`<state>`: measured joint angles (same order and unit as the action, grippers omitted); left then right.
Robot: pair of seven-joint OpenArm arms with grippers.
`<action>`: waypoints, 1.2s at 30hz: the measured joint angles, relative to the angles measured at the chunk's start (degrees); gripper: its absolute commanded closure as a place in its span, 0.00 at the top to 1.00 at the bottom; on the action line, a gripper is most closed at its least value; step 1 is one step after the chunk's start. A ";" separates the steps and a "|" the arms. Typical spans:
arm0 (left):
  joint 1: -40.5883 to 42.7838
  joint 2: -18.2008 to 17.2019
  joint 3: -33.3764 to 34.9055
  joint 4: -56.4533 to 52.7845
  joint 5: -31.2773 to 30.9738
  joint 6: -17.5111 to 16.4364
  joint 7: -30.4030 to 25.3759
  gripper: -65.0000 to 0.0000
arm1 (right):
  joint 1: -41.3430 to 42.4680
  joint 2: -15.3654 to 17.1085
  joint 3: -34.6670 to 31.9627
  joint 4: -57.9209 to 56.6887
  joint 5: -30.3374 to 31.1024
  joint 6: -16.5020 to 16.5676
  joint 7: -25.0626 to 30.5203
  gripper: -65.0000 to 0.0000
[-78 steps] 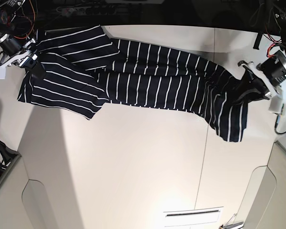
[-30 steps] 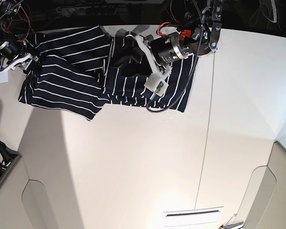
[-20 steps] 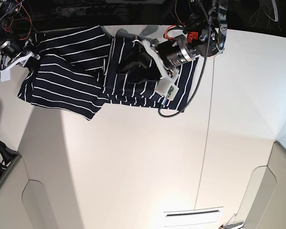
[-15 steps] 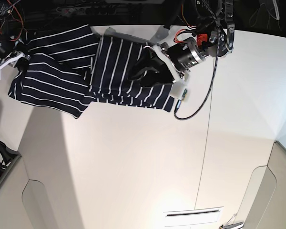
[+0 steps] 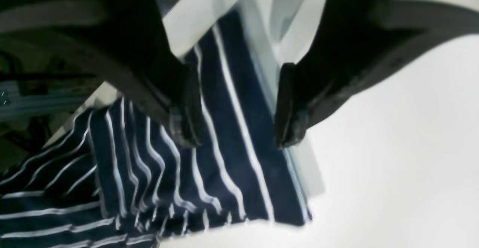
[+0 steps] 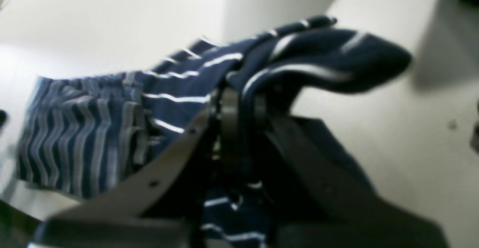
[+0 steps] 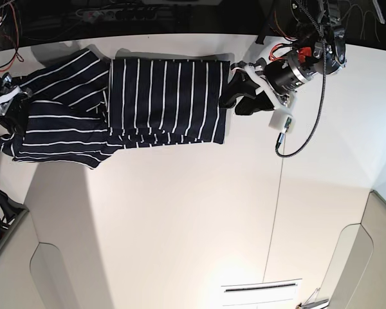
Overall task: Fold the T-shirt properly
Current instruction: 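Fold the strip end with the left gripper toward the right gripper, then grasp the other strip end with the right gripper and fold it over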
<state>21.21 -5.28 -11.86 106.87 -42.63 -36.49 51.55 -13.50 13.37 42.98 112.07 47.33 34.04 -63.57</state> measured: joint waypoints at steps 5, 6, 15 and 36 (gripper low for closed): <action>0.20 -0.37 -0.09 -5.62 0.15 0.22 -0.15 0.52 | 0.02 -5.62 -10.08 7.39 -1.68 0.07 -0.55 0.00; 0.20 -0.26 -0.07 -6.54 -0.04 0.22 -0.22 0.52 | 0.02 -6.60 -13.46 8.09 -3.21 0.04 -0.33 0.00; 0.02 -0.26 0.00 -9.07 -1.36 0.02 -1.05 0.52 | -0.13 -10.01 -46.42 6.49 -24.61 -3.48 3.26 0.00; 0.24 -0.26 -11.17 -9.40 -11.02 -3.19 6.21 0.51 | 0.79 -11.15 -82.62 7.41 -46.73 -15.74 8.74 0.59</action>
<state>21.45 -5.54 -23.03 97.47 -53.65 -39.68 57.76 -12.71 2.22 -39.64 119.48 0.60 18.31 -54.83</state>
